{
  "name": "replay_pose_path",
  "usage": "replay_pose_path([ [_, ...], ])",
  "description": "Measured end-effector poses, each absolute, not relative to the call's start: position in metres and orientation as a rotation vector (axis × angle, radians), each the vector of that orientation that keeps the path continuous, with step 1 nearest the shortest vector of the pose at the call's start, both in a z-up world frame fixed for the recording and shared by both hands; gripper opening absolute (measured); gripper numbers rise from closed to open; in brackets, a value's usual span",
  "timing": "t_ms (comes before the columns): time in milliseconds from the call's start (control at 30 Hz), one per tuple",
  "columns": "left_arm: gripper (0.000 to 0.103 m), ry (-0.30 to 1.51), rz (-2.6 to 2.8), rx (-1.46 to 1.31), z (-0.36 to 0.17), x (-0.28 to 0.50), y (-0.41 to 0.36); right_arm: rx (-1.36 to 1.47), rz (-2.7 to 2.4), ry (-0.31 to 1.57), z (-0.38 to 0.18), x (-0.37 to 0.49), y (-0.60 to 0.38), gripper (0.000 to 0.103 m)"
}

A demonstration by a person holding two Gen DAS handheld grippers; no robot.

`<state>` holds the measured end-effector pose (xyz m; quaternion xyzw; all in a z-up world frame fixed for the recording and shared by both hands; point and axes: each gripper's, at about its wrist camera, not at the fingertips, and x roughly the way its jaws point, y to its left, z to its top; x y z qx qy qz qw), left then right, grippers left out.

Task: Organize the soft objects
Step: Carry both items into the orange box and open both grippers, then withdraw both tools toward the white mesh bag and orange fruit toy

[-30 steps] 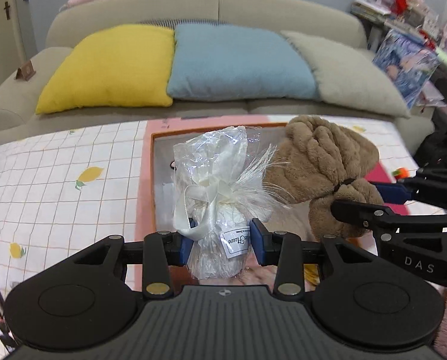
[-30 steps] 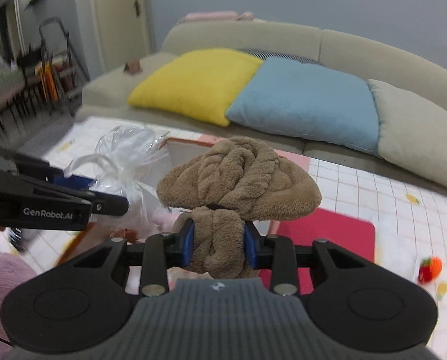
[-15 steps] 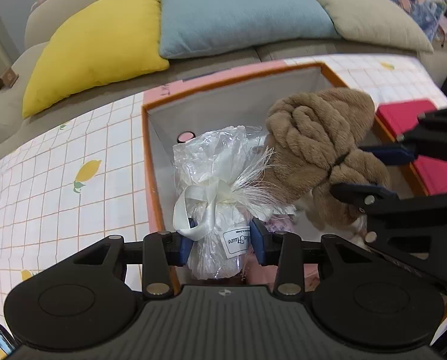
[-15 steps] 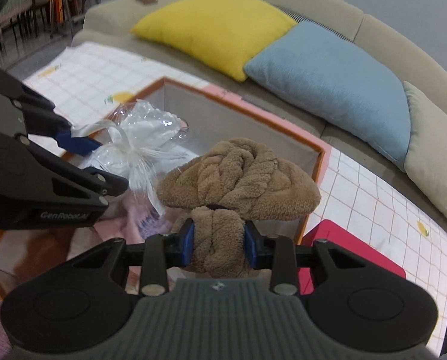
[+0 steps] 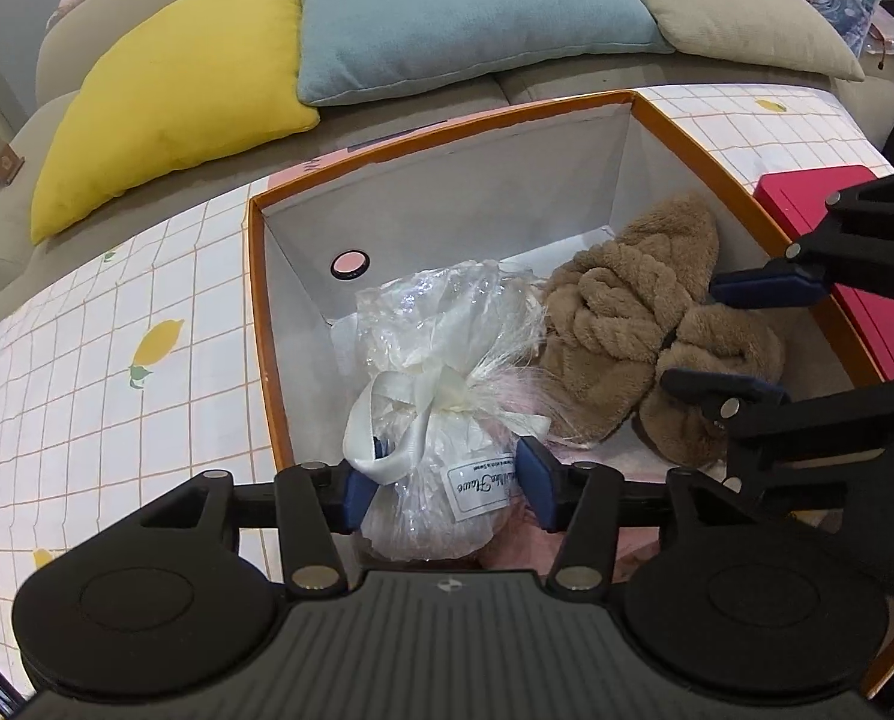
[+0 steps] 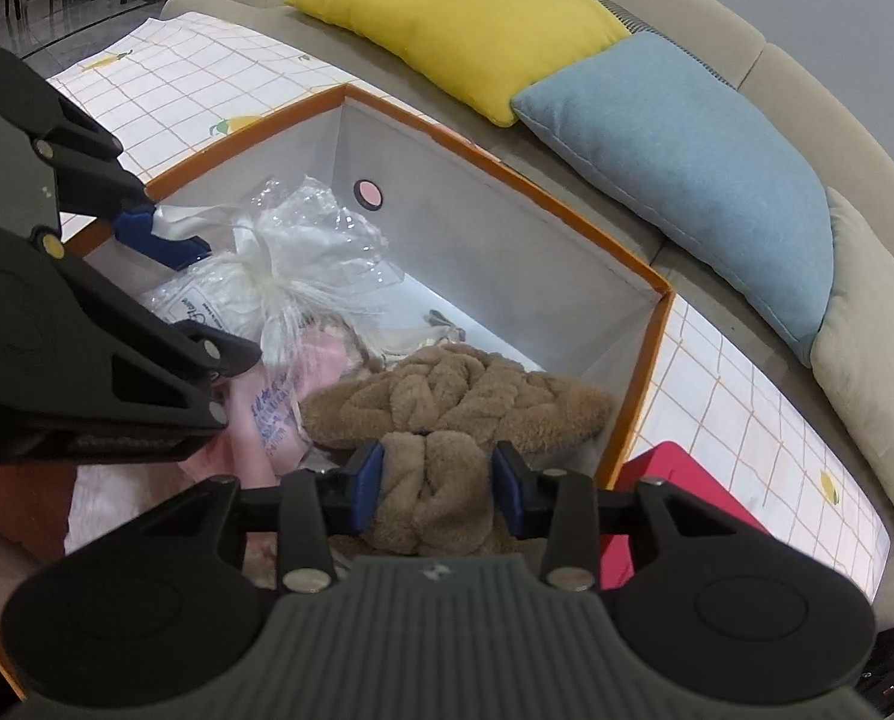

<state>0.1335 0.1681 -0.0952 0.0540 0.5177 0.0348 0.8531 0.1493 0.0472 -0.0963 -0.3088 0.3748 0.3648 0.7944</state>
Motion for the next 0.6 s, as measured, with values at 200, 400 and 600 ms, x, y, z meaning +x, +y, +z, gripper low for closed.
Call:
replay_pose_path([
  [200,0.075,1.056,0.057,0.078,-0.082,0.127,0.172,-0.633,0.795,0.785,-0.085,0.147,0.035,0.049],
  [400,0.075,1.006,0.062,0.008,-0.062,0.112,0.177,-0.571,0.814,0.738,-0.065,0.138,0.02,0.054],
  [600,0.074,0.926,0.069,-0.035,-0.036,0.087,0.167,-0.459,0.798,0.701,-0.039,0.124,-0.003,0.059],
])
